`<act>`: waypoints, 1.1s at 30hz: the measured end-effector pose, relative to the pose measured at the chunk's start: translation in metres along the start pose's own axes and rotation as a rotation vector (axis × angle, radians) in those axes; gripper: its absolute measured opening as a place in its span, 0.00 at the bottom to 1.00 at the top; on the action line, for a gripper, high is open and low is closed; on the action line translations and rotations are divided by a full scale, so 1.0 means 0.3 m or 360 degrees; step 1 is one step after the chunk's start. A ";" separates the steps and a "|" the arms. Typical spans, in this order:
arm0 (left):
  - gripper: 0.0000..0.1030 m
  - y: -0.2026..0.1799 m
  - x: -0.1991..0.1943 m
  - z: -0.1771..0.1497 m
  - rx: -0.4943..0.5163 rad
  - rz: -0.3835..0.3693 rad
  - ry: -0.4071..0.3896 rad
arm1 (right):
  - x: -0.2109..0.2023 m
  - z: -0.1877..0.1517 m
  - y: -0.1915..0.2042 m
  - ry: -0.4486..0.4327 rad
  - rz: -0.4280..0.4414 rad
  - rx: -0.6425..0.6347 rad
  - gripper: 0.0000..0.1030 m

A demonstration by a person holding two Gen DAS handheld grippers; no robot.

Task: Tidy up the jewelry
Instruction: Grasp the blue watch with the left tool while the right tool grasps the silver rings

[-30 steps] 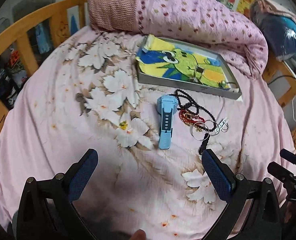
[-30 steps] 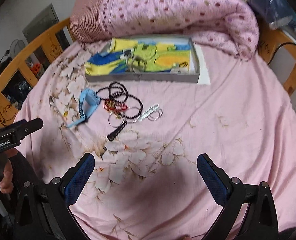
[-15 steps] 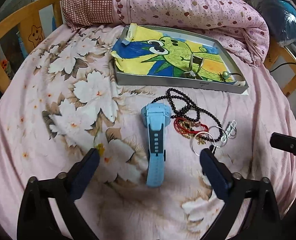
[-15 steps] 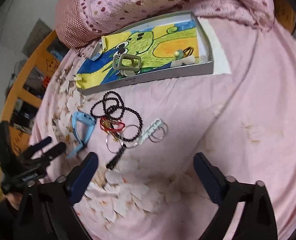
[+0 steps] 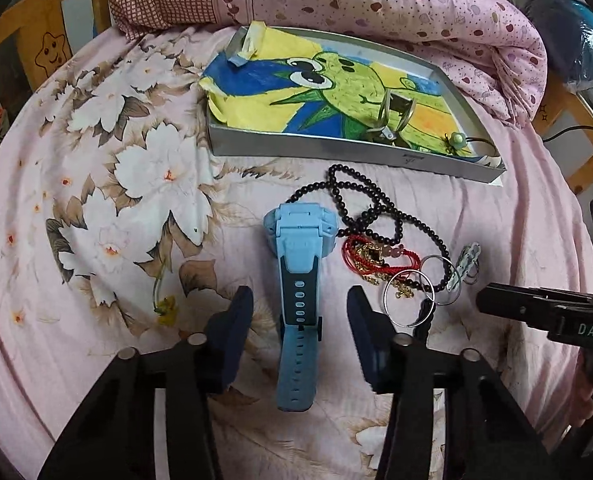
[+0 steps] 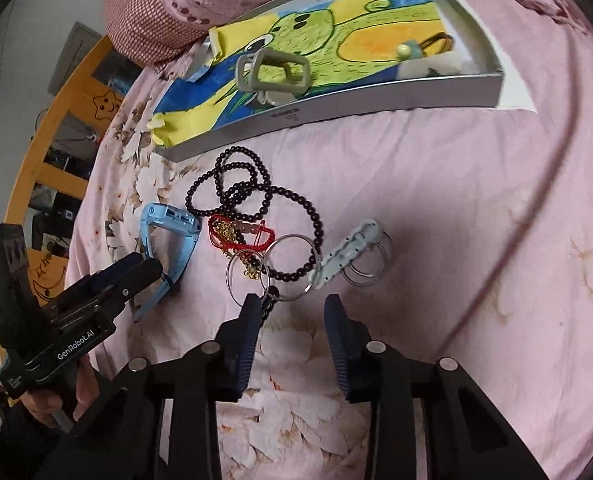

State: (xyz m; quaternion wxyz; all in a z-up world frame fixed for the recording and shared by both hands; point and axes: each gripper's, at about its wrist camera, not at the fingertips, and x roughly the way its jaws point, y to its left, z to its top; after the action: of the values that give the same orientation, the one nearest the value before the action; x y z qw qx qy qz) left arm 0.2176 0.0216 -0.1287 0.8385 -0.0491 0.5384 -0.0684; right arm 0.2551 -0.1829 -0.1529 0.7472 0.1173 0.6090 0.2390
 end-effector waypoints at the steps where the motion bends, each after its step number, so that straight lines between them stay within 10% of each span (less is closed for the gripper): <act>1: 0.38 0.001 0.004 0.000 -0.0005 -0.0003 0.0006 | 0.006 0.003 0.008 -0.0006 -0.0017 -0.0026 0.29; 14: 0.17 0.015 0.044 0.010 -0.0045 -0.0032 0.0046 | 0.104 0.055 0.058 -0.0010 -0.0233 -0.0292 0.21; 33: 0.15 0.006 0.046 0.004 -0.0025 -0.0040 0.0003 | 0.148 0.033 0.067 0.0109 -0.0228 -0.0256 0.09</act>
State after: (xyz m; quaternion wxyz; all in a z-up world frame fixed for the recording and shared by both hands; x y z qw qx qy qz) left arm 0.2244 0.0212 -0.1409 0.8366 -0.0624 0.5391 -0.0747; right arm 0.2667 -0.1422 -0.1791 0.7482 0.0048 0.6197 0.2369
